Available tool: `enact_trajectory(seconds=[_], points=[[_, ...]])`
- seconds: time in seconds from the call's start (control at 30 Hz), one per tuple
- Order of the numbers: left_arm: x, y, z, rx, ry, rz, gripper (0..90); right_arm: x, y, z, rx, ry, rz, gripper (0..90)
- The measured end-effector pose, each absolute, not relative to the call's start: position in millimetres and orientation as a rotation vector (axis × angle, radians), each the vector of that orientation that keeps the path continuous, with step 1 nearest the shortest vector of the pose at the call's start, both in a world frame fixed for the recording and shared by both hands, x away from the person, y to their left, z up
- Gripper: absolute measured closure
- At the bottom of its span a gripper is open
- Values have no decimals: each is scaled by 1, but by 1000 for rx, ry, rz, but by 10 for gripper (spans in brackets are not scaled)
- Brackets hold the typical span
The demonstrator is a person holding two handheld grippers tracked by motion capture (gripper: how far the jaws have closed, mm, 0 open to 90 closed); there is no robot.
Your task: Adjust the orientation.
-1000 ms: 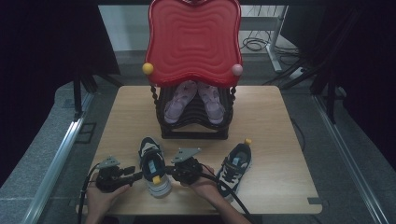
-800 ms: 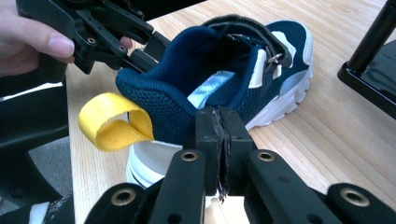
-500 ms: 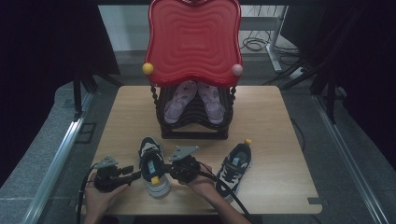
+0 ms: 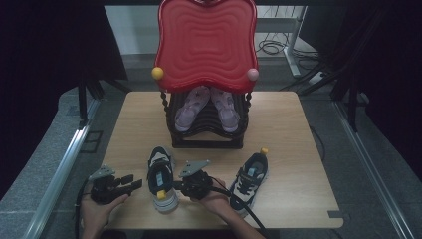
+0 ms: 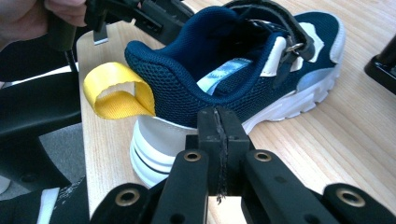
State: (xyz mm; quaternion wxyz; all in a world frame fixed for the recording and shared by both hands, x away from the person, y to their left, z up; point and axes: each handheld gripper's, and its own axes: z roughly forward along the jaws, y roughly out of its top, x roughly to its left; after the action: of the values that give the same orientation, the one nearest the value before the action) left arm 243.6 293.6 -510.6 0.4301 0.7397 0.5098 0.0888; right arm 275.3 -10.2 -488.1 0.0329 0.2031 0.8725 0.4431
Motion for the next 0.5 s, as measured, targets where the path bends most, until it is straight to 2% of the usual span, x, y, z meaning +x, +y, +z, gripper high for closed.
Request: enact_trajectory(seconds=[0.5], points=[[243, 307, -513, 1821, 1312, 238, 500, 270, 2, -489, 571, 2729, 1369, 898]])
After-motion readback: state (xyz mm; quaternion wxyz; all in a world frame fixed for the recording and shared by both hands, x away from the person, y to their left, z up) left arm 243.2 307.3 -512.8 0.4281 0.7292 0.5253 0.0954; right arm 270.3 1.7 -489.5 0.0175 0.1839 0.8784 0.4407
